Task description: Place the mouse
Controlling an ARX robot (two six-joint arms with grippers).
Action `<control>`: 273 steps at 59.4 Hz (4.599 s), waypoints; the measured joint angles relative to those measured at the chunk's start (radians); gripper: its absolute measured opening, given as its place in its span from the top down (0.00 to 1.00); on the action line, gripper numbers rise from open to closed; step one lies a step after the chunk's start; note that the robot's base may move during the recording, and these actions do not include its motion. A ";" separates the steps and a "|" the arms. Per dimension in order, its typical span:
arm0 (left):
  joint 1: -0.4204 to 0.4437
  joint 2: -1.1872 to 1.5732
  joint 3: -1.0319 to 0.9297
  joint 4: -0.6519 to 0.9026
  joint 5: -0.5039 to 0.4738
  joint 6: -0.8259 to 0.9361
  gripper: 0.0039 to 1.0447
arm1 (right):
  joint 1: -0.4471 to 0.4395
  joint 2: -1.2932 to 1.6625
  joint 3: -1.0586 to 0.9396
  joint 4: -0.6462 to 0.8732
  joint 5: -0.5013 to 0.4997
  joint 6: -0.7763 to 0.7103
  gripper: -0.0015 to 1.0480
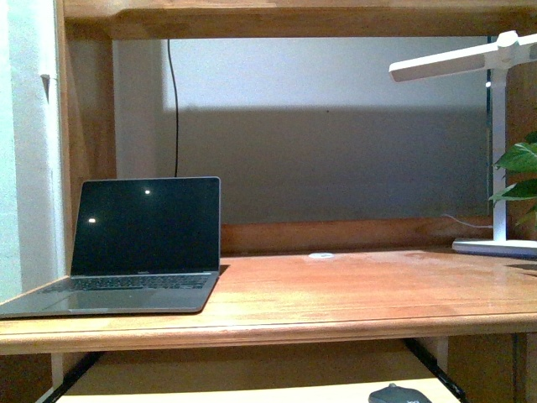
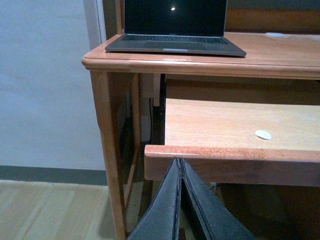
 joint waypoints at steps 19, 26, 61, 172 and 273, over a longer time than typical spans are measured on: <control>0.000 0.000 0.000 0.000 0.000 0.000 0.98 | 0.049 0.513 0.262 0.180 0.047 -0.117 0.07; 0.000 0.000 0.000 0.000 0.000 0.000 0.95 | 0.049 0.593 0.325 0.194 0.053 -0.155 0.07; 0.000 0.000 0.000 0.000 0.000 0.002 0.08 | 0.090 0.787 0.470 0.167 0.036 -0.171 0.07; 0.000 0.000 0.000 0.000 0.000 0.002 0.07 | 0.201 0.848 1.079 -0.211 0.169 -0.122 0.47; 0.000 0.000 0.000 0.000 0.000 0.002 0.07 | 0.147 0.859 1.148 -0.146 -0.114 -0.064 0.07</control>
